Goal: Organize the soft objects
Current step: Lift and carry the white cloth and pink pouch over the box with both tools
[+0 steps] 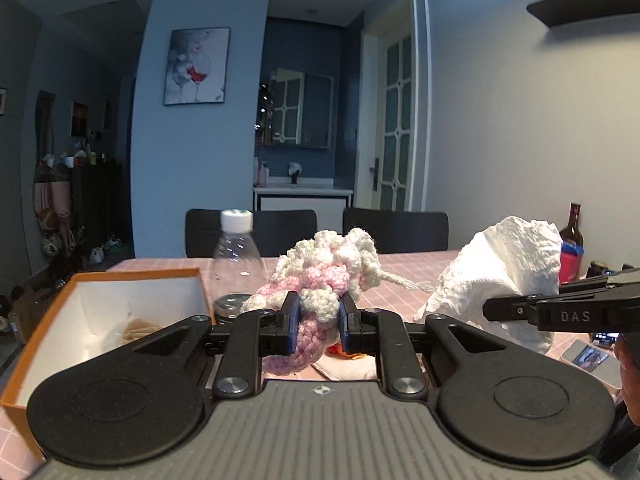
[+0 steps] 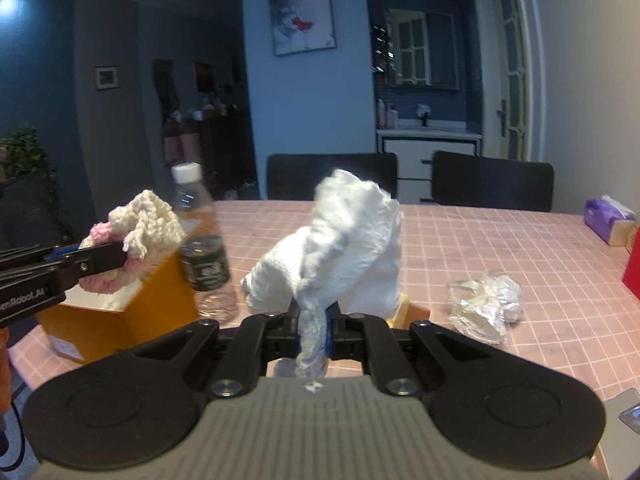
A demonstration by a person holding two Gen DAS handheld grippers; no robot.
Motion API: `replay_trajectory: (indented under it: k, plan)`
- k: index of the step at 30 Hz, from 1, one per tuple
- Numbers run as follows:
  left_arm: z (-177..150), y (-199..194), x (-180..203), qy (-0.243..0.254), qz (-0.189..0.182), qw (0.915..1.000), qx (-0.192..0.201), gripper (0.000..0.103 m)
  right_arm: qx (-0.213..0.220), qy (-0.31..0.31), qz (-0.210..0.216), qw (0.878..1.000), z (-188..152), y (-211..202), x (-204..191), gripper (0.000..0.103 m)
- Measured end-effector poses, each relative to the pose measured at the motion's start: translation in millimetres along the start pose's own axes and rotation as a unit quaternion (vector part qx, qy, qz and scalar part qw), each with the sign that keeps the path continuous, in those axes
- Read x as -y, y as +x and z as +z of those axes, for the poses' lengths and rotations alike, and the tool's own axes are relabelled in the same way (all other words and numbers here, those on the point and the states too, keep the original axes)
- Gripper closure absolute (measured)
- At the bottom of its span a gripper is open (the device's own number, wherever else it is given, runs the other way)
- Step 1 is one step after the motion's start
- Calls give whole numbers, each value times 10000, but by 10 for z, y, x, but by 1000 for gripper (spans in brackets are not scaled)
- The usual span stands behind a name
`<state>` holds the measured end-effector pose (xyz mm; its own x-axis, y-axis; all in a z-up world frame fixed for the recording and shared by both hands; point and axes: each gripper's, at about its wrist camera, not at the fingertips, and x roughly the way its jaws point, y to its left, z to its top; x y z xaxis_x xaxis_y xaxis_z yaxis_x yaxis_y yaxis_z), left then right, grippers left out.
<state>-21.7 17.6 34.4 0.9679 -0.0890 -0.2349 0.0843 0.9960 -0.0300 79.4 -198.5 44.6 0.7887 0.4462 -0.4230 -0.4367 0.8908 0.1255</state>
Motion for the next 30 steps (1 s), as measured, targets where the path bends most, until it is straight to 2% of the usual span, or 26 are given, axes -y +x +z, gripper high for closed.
replay_trajectory:
  k: [9,13,17,26,30]
  plan:
    - [79,-249,-375,-281,403,9986,211,82,151,-324,486,9982,160,-52,-321,96]
    - [107,-323,-575,-368,726,9962,297,82,56,-361,680,9970,262,55,-392,95]
    - [141,-348,-696,-397,901,9946,343,82,-20,-385,849,9956,430,159,-444,95]
    - [343,-267,-823,12,1015,9942,341,82,86,-1001,1397,9851,705,295,-887,95]
    - [383,-141,-929,26,717,9974,-78,82,-110,-1420,1704,9750,692,488,-1171,95]
